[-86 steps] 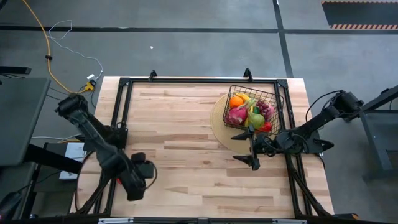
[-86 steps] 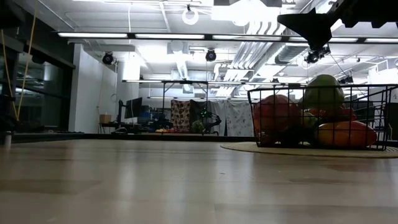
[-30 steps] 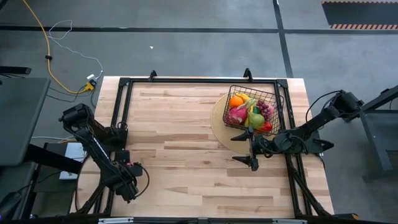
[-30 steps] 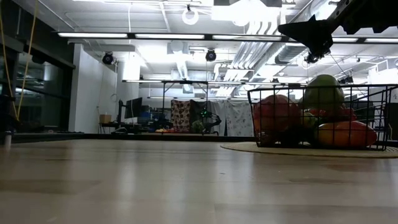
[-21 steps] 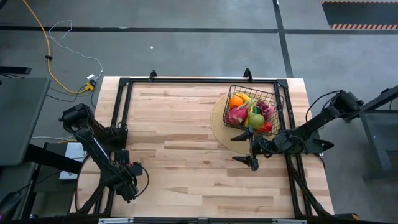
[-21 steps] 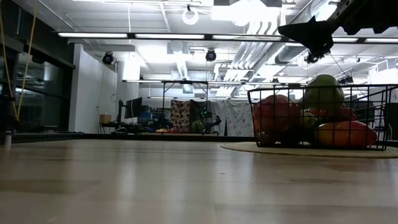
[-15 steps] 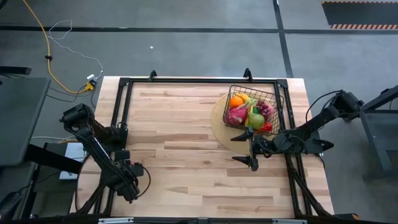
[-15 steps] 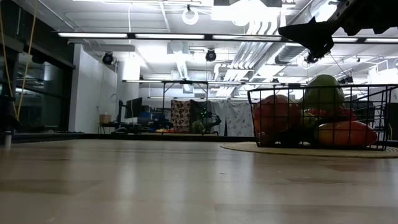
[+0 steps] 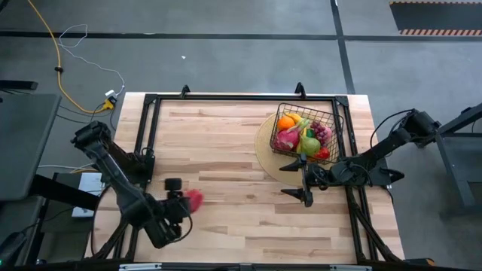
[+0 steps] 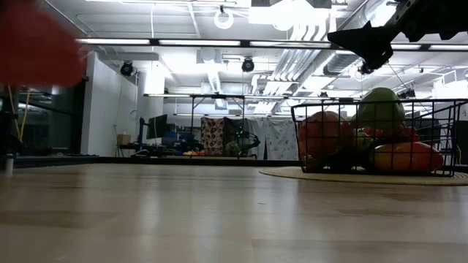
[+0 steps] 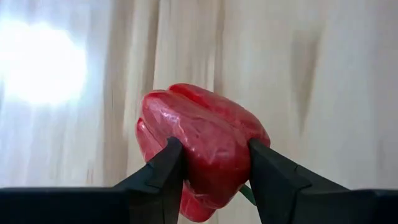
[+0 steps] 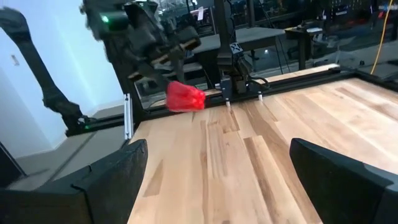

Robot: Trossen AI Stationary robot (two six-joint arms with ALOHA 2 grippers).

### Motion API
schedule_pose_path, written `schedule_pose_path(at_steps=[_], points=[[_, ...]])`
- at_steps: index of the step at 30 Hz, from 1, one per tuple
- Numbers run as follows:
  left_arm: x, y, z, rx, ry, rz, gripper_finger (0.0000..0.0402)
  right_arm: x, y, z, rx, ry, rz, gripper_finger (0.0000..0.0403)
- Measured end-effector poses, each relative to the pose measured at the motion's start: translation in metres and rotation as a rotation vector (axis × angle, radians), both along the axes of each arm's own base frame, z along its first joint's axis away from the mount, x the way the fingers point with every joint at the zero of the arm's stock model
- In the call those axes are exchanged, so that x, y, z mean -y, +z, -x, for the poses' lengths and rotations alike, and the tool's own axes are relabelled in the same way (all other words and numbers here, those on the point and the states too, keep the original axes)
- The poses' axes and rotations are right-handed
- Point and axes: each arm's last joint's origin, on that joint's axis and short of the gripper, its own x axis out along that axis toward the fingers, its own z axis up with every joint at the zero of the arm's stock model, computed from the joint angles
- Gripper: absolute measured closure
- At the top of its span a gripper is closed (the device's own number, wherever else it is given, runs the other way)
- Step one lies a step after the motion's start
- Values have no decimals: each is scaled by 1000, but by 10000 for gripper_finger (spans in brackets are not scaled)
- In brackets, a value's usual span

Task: Build produce basket
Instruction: Put the bell pepper into the wire basket

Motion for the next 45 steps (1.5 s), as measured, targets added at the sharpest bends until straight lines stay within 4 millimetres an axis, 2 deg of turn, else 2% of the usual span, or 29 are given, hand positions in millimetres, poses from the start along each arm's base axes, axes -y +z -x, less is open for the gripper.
schedule_pose_path(at_steps=[4,7,13,16,22,27,31,38,45], points=[[-8,16,-18,269,-87,-12,262,0,0,0,-2,-2,-26,20],[-18,19,-32,420,-154,21,262,0,0,0,-2,-2,-27,20],[-52,3,-64,713,-334,173,262,1,3,0,23,-21,-37,20],[-73,-10,-71,865,-386,245,258,1,2,-1,20,-46,-49,20],[-99,-36,-58,1086,-406,371,253,-2,-7,-9,24,-51,-47,20],[-105,-47,-40,1216,-369,463,253,-1,-11,-21,99,-18,-56,20],[-107,-50,-35,1249,-345,509,253,-1,-14,-33,96,13,-50,20],[-109,-51,-37,1253,-255,491,252,-8,-3,-74,72,149,-69,20],[-110,-53,-37,1251,-211,510,252,-18,9,-109,-60,31,34,20]])
